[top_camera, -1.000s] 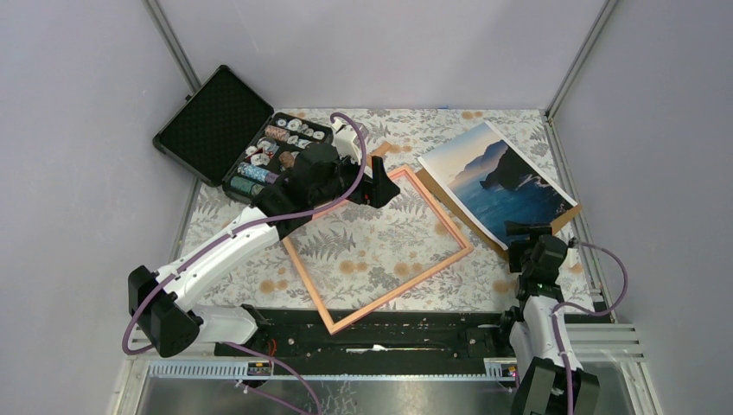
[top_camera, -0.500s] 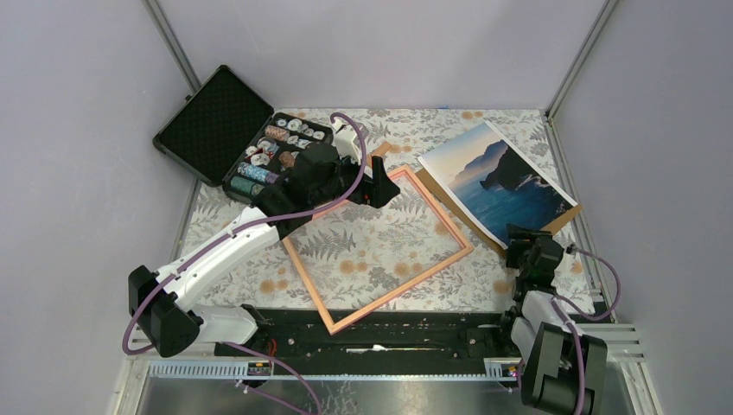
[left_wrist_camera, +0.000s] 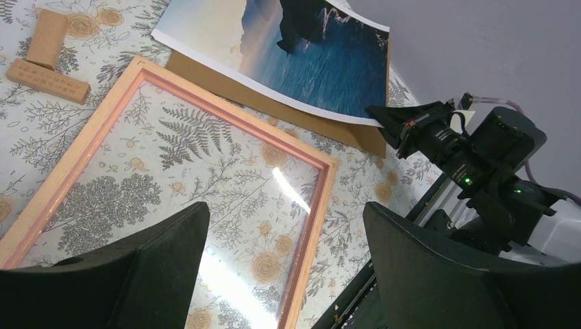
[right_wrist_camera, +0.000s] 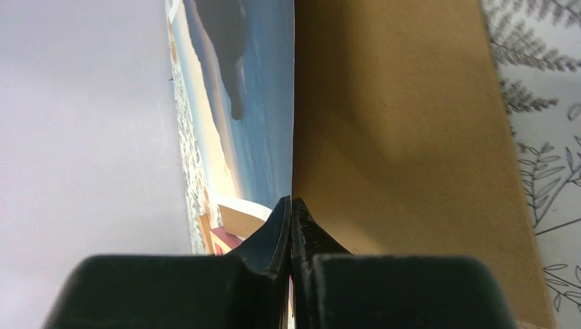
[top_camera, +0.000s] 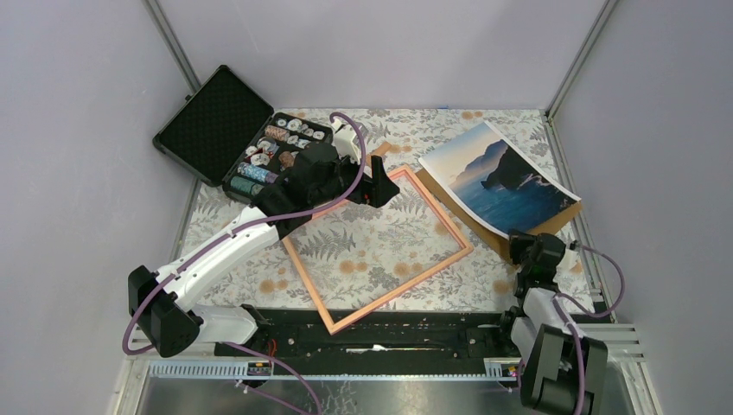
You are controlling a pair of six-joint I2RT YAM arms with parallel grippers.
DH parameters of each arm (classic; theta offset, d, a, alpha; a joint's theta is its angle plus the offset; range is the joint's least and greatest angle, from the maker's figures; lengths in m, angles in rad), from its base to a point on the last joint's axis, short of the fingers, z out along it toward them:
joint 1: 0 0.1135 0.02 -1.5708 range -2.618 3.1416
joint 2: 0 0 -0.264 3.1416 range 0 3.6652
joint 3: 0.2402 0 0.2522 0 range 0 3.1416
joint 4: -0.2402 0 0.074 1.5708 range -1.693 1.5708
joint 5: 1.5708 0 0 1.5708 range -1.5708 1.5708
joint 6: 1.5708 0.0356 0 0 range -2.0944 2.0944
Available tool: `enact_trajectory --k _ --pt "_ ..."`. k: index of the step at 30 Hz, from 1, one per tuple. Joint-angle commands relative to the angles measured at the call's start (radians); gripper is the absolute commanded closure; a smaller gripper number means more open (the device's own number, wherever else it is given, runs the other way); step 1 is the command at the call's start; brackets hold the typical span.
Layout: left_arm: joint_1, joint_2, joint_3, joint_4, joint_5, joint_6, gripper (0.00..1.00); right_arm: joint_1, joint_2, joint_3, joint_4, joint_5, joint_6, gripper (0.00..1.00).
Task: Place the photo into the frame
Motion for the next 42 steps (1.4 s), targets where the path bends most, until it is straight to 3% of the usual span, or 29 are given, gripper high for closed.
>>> enact_trajectory --k 1,8,15,32,34,42 --pt "0.006 -0.005 0.01 0.054 0.005 0.001 0.12 -0.003 -0.126 0.103 -0.181 0.067 -0.106 1.0" --pt "0.007 -0.014 0.007 0.055 0.001 -0.001 0.12 -0.003 -0.32 0.382 -0.569 0.157 -0.384 1.0" --pt "0.009 -0.033 0.003 0.054 -0.025 0.004 0.12 -0.003 -0.291 0.754 -0.838 0.17 -0.663 1.0" --pt "0.022 -0.156 -0.028 0.081 -0.114 0.016 0.12 0.012 0.237 1.569 -1.248 -0.173 -0.996 1.0" --pt "0.038 -0.169 -0.035 0.09 -0.105 0.006 0.12 0.068 0.325 1.68 -1.315 -0.126 -1.032 1.0" --pt "0.106 -0.221 -0.056 0.122 -0.073 -0.025 0.12 0.518 0.777 2.134 -1.63 0.285 -1.222 1.0"
